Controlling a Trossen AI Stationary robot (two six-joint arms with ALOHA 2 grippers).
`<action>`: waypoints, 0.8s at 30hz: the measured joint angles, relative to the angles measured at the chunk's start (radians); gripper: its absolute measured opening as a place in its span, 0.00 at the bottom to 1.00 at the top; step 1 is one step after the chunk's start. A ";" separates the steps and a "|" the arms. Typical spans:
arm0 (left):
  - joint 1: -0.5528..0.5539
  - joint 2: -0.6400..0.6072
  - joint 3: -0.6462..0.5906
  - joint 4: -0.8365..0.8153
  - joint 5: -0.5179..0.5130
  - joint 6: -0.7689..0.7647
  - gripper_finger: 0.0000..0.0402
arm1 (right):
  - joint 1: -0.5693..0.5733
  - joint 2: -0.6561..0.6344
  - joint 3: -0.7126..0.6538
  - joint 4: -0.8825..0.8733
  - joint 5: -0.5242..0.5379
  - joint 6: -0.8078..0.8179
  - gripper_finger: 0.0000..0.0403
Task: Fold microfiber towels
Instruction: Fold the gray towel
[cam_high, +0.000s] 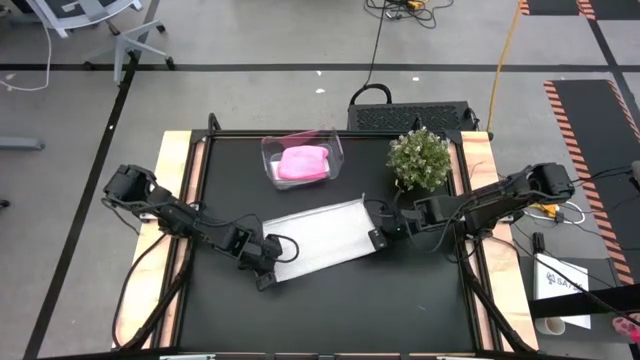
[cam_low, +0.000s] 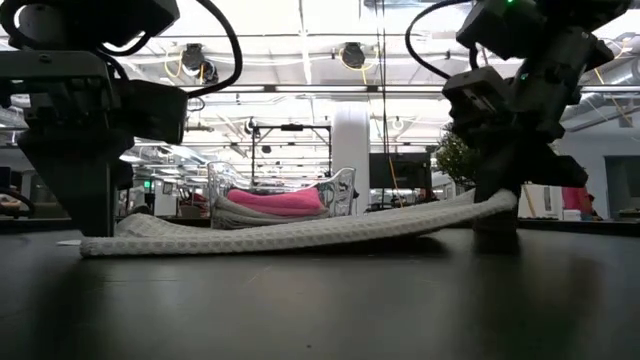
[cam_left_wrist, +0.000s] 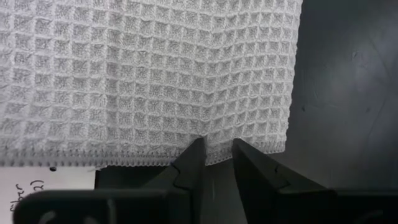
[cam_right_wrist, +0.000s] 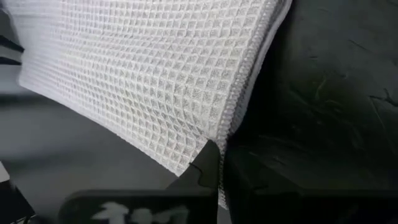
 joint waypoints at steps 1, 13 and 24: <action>0.000 0.000 0.000 0.005 -0.003 0.002 0.22 | 0.000 -0.001 0.000 -0.004 -0.001 0.001 0.00; 0.001 0.001 -0.001 0.036 -0.033 0.030 0.22 | 0.000 0.000 0.000 -0.057 -0.027 0.032 0.00; 0.001 0.001 -0.001 0.036 -0.041 0.029 0.22 | 0.000 0.000 0.000 -0.028 -0.027 0.037 0.00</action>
